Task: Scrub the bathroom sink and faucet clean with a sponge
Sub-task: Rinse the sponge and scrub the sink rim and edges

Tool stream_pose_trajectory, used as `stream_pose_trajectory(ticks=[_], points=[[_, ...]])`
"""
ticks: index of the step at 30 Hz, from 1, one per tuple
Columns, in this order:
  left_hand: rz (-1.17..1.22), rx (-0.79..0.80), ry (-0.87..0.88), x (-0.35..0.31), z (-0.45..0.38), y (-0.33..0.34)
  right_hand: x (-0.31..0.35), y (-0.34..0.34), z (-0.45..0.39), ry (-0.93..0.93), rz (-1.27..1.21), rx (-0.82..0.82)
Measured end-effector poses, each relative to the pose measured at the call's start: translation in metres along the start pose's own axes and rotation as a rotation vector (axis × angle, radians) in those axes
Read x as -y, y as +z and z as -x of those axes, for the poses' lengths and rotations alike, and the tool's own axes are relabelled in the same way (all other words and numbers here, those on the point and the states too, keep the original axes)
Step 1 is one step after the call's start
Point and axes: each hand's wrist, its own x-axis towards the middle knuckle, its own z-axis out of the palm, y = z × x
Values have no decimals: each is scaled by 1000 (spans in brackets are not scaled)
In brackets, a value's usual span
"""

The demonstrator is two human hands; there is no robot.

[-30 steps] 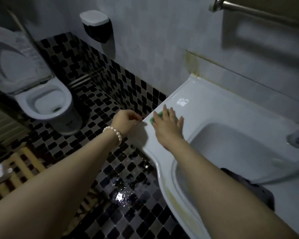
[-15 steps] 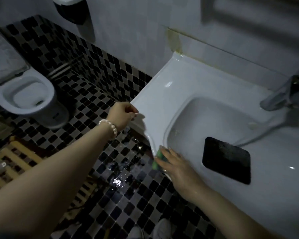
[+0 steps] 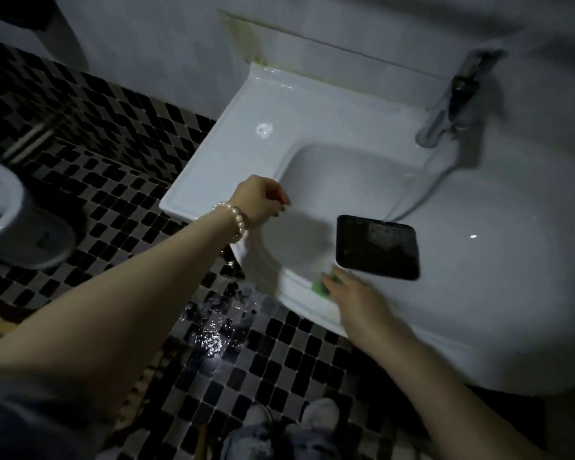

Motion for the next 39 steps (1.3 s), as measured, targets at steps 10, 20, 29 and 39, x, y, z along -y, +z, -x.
stream_pose_trajectory(ticks=[10, 20, 29, 39], points=[[-31, 114, 69, -30, -17, 42, -6, 21, 54, -132, 59, -191], [-45, 220, 123, -56, -22, 82, -66, 22, 74, 161, -101, -175], [-155, 278, 58, -66, -38, 101, -200, -21, 78, 403, 215, 135], [617, 192, -320, -121, -95, 156, -168, -101, -96, 551, -2297, -600]])
